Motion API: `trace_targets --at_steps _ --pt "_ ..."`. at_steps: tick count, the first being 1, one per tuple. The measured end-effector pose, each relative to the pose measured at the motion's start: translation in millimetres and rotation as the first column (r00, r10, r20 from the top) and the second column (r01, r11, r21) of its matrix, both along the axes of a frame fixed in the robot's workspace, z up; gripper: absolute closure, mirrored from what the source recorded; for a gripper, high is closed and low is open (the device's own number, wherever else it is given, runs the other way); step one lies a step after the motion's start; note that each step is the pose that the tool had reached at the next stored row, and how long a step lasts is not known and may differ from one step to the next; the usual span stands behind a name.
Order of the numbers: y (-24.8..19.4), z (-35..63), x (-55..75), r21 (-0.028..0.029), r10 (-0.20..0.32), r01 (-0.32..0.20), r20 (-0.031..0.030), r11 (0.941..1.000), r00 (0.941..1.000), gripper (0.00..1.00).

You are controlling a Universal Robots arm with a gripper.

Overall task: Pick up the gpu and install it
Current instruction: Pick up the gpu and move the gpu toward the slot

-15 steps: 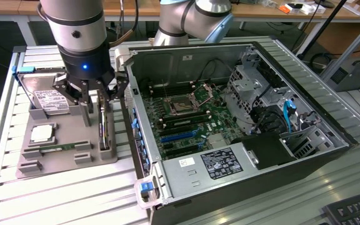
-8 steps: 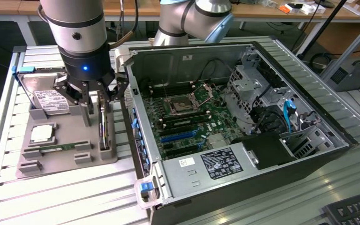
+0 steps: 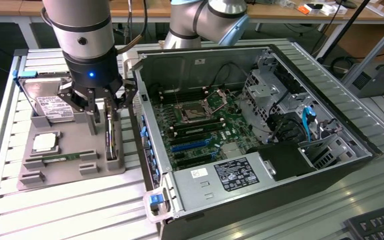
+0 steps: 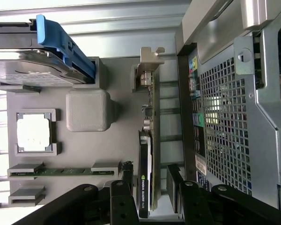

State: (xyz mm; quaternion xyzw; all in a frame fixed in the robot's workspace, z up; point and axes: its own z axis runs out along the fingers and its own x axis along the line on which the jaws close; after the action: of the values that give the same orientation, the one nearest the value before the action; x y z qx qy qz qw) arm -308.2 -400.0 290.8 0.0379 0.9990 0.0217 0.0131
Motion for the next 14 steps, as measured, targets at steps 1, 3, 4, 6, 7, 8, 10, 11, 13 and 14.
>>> trace_targets --at_steps 1,3,4,6,7,8,10,11,13,14 --pt "0.0 -0.4 0.0 0.0 0.0 0.0 0.0 1.0 1.0 0.58" --pt "0.0 -1.0 0.0 0.0 0.0 0.0 0.0 1.0 1.0 0.58" --pt "0.0 -1.4 0.0 0.0 0.0 0.0 0.0 1.0 1.0 0.58" --pt "0.0 -1.9 0.0 0.0 0.0 0.0 0.0 1.0 1.0 0.58" --pt "0.0 -2.2 0.0 0.0 0.0 0.0 0.0 1.0 1.0 0.58" --pt "0.0 -2.5 0.0 0.0 0.0 0.0 0.0 1.0 1.0 0.58" --pt "0.0 -3.1 0.0 0.0 0.0 0.0 0.0 1.0 1.0 0.58" --pt "0.0 -3.4 0.0 0.0 0.0 0.0 0.0 1.0 1.0 0.58" --pt "0.0 -4.1 0.0 0.0 0.0 0.0 0.0 1.0 1.0 0.58" --pt "0.0 -4.5 0.0 0.0 0.0 0.0 0.0 1.0 1.0 0.58"
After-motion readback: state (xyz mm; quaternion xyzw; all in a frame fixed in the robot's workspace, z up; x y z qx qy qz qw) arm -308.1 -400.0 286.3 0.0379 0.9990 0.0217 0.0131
